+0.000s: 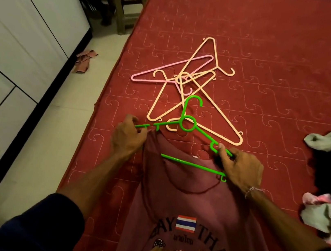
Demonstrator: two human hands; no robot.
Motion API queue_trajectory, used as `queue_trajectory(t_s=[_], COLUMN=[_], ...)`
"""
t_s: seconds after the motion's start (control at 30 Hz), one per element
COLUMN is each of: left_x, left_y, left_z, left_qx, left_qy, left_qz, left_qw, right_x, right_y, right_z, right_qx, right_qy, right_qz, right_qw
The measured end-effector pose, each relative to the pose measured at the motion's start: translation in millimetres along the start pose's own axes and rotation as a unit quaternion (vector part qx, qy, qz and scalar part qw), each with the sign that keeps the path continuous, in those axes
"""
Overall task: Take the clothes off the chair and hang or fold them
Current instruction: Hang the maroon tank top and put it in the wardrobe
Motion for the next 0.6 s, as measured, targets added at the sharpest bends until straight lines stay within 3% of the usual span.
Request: queue_trajectory(t_s=[0.1, 0.17, 0.23, 0.37, 0.5, 0.6], left_x=[8, 27, 51, 103, 124, 133], left_y=[17, 31, 44, 72, 92, 99], left_z=[-31, -47, -60, -72, -81, -90], left_qx=[0.131, 0.242, 0.297, 0.260, 0.205, 0.224], left_qy=[-0.027, -0.027, -0.047, -0.156, 0.025, 0.042], left_qz=[-0.041, 0.038, 0.143, 0.227, 0.293, 0.328], left_qw=[0.990, 0.969, 0.943, 0.925, 0.933, 0.917], right_x=[-2, 1, 5, 4, -7, -10], right_y=[-3, -5, -6, -13, -19, -17], right_z=[5, 3, -2, -13, -24, -32], right_qx=[-0.013, -0.030, -0.049, 0.002, 0.007, 0.035], right_qy=[-0.030, -0.068, -0.129, -0.251, -0.317, -0.374], right_qz=[0.016, 0.026, 0.045, 0.134, 0.200, 0.236], right_qw=[0.999, 0.997, 0.989, 0.959, 0.927, 0.896])
Point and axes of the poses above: each hand's wrist, its own y-axis away from the middle knuckle, its own x-axis out of the palm, z = x × y, the point moved 1 cm from there along -y, towards the middle knuckle, and after that the axes turned 4 degrees about y, right-handed, at the moved point
